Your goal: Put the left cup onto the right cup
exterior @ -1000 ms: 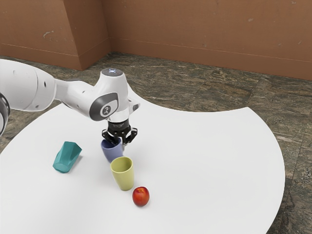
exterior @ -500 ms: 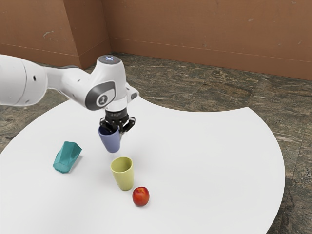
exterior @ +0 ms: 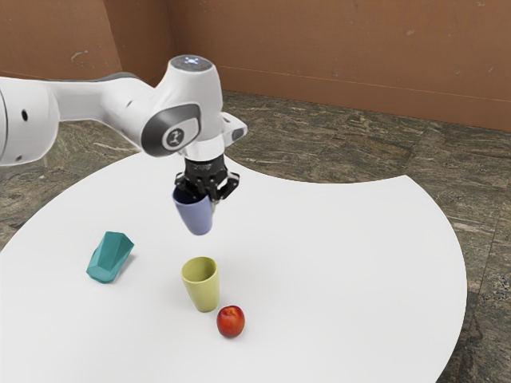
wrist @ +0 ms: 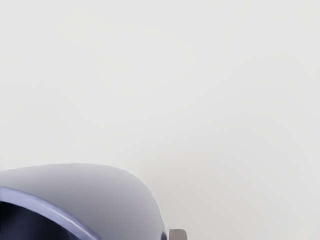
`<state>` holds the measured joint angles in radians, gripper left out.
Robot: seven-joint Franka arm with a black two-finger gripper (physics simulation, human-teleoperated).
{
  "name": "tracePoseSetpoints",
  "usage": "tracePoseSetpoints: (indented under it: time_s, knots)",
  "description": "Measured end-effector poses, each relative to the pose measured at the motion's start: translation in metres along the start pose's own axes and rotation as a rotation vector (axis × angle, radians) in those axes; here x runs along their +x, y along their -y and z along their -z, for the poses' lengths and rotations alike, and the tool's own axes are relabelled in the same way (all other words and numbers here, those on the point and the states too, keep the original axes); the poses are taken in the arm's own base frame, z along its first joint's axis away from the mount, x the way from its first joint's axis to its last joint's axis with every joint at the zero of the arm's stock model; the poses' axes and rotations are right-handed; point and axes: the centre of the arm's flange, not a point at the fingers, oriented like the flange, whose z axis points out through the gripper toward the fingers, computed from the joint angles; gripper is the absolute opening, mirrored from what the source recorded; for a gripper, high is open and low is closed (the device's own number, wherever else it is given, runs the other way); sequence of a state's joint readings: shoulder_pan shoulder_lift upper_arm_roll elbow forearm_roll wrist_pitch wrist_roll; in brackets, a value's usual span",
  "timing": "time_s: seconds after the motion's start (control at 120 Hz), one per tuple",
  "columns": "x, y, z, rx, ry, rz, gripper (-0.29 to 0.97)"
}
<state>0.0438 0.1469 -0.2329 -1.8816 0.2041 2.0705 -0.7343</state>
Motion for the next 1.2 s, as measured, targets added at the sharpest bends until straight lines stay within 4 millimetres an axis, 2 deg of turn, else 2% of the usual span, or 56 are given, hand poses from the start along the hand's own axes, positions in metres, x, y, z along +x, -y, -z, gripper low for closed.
tracePoseSetpoints:
  time_s: [0.117, 0.35, 0.633, 0.825, 1.2]
  knots:
    - [-0.016, -0.008, 0.010, 0.002, 0.031, 0.007, -0.10]
    - [-0.056, -0.004, 0.008, 0.032, 0.097, 0.041, -0.10]
    - [-0.080, -0.017, 0.009, 0.043, 0.118, 0.065, -0.10]
    - [-0.083, -0.021, 0.005, 0.048, 0.125, 0.084, -0.10]
    - [-0.070, -0.007, 0.002, 0.051, 0.126, 0.154, -0.10]
